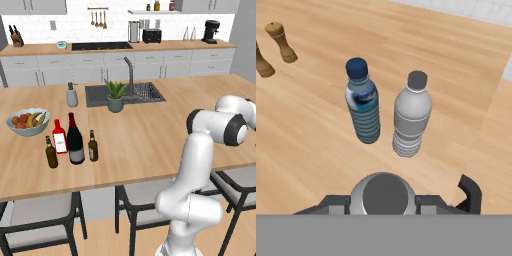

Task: Move the plastic bottles in the middle to the plastics group, and the glass bottles in the middle to the glass group.

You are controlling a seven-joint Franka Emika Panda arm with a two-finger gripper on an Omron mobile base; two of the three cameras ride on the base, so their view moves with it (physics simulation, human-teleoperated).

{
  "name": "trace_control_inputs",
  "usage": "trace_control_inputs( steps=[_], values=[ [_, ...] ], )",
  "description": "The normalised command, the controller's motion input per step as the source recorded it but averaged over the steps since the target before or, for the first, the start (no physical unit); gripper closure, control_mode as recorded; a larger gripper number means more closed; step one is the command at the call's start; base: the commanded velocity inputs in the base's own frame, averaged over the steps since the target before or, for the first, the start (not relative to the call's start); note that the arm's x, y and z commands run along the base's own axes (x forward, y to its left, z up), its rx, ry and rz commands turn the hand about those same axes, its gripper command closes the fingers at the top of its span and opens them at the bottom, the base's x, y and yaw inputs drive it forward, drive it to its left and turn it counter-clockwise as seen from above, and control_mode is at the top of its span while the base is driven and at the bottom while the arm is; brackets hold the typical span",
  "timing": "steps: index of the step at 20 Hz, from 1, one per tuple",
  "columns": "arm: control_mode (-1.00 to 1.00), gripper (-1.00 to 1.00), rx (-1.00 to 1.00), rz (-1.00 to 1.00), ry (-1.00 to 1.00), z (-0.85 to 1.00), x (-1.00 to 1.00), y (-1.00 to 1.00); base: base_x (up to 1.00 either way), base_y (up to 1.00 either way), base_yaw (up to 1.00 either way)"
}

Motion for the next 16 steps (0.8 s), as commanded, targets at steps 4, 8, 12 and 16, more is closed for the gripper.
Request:
trace_control_inputs(
  steps=[4,8,12,16],
  values=[
    [-1.0,1.0,0.0,0.0,0.0,0.0,0.04,-0.08,0.0,0.0,0.0],
    [-1.0,1.0,0.0,0.0,0.0,-0.2,0.17,0.0,0.0,0.0,0.0],
    [-1.0,1.0,-0.02,0.0,0.0,-0.52,0.14,0.0,0.0,0.0,0.0],
    [-1.0,1.0,-0.02,0.0,0.0,-0.43,0.04,0.0,0.0,0.0,0.0]
  ],
)
